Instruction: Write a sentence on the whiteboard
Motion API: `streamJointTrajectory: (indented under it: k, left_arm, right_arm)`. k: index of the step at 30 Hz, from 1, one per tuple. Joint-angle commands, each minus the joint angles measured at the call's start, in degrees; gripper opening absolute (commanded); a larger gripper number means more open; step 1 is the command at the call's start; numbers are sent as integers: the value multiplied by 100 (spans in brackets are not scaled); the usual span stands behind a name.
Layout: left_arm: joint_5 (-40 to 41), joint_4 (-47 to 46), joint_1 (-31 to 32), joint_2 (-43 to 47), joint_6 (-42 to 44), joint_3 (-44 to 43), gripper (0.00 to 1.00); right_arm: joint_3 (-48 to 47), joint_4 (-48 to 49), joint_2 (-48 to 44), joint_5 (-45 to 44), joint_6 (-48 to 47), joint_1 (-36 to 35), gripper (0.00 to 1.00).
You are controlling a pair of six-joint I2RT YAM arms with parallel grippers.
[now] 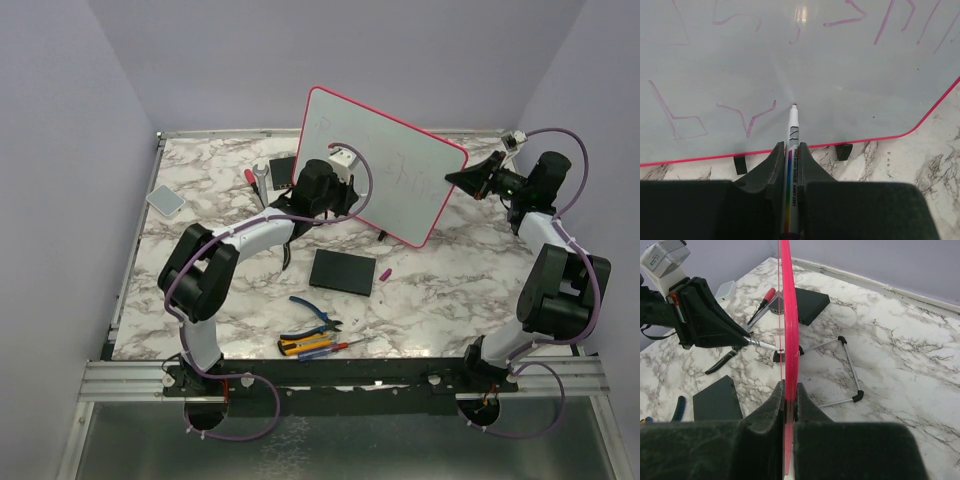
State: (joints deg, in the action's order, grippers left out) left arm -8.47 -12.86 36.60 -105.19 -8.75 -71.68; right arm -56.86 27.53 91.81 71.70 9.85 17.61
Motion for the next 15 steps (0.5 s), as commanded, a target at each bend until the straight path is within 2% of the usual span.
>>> streamJointTrajectory:
  k: [1, 15]
  left_arm:
    - [129, -151, 21, -166, 63, -147, 0]
    - [245, -10, 23, -197, 258, 197, 0]
  right_arm:
    - [60, -384, 135, -33, -353, -124, 1]
    - [61, -389, 135, -33, -349, -125, 0]
